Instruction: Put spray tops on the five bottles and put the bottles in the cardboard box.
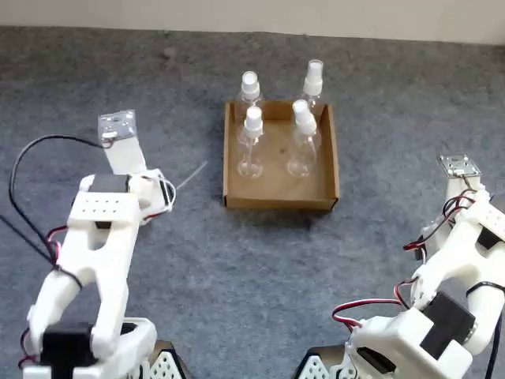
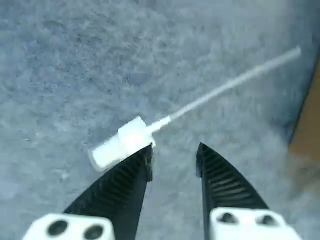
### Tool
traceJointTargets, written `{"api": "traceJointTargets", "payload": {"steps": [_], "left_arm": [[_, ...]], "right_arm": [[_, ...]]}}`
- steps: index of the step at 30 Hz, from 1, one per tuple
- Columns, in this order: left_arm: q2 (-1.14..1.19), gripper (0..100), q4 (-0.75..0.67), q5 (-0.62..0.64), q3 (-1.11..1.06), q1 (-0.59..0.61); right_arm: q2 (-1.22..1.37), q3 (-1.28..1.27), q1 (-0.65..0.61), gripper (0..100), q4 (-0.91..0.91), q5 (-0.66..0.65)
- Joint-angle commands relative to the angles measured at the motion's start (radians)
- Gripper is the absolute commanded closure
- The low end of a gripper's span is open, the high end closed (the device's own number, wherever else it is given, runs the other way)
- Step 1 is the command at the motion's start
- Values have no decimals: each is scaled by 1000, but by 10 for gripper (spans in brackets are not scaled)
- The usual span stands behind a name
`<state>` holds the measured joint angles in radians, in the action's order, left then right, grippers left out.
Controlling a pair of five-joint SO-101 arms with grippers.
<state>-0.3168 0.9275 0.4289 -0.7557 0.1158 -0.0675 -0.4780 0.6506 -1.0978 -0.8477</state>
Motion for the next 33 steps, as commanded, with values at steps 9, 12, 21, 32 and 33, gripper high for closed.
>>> {"api": "traceJointTargets", "payload": {"steps": [9,12,21,32,33], "left_arm": [[114,874,-66,247,51,45],[116,874,-64,244,47,82],[108,874,37,-57,27,266],[116,877,74,-671,85,381],[117,877,104,-750,110,381]], "right_arm": [[-12,35,-13,979,-4,-5],[-12,35,-8,979,-4,-6],[-12,35,-12,979,-4,-6],[-12,33,-5,979,-10,-6],[-12,33,-5,979,-10,-6]]}}
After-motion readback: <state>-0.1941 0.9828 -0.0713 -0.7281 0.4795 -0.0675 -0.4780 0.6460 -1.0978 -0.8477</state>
